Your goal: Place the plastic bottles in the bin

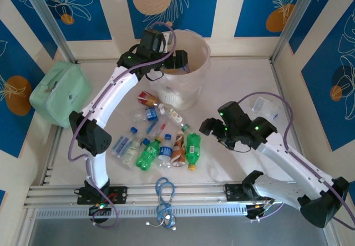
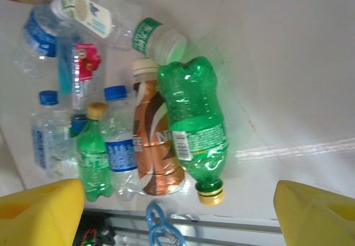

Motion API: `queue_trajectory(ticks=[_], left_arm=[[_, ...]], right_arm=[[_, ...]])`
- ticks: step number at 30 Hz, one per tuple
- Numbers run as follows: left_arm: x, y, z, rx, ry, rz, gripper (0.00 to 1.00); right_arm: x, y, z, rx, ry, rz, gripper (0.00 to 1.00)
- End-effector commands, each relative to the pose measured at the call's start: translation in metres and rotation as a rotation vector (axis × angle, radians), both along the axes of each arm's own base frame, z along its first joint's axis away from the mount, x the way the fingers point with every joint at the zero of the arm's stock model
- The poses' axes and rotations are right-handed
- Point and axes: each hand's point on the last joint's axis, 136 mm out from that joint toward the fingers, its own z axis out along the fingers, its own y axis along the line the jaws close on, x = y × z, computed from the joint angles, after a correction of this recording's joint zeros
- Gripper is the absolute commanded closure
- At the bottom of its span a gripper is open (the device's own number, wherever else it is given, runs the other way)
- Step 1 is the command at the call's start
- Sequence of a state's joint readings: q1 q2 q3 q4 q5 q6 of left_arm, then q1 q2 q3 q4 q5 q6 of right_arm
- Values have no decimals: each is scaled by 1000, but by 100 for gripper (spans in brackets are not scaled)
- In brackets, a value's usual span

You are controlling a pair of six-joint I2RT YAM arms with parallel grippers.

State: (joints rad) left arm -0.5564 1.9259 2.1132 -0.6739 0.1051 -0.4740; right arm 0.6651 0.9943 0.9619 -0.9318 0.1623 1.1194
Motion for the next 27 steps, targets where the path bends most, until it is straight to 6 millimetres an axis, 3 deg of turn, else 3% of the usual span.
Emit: queue_trajectory(ticks=[1,8,12,20,27], left_arm=[[-11,3,31,-56,-26,-11,12],[-44,12,83,-166,-97,-42,12],[-73,29,91,-219,-120,-37,13],[-144,70,52,-262,-88,-30,12],[-197,106,-2,-185,-9,-15,12]], right_arm=[[-2,-5,-17,-94,43,-1,12],[-3,11,-44,-167,122,75,15],[-2,25,-59,-196,165,126,14],[5,56,-86,-180,231,189,12],[10,66,-105,-232,282,208,19]])
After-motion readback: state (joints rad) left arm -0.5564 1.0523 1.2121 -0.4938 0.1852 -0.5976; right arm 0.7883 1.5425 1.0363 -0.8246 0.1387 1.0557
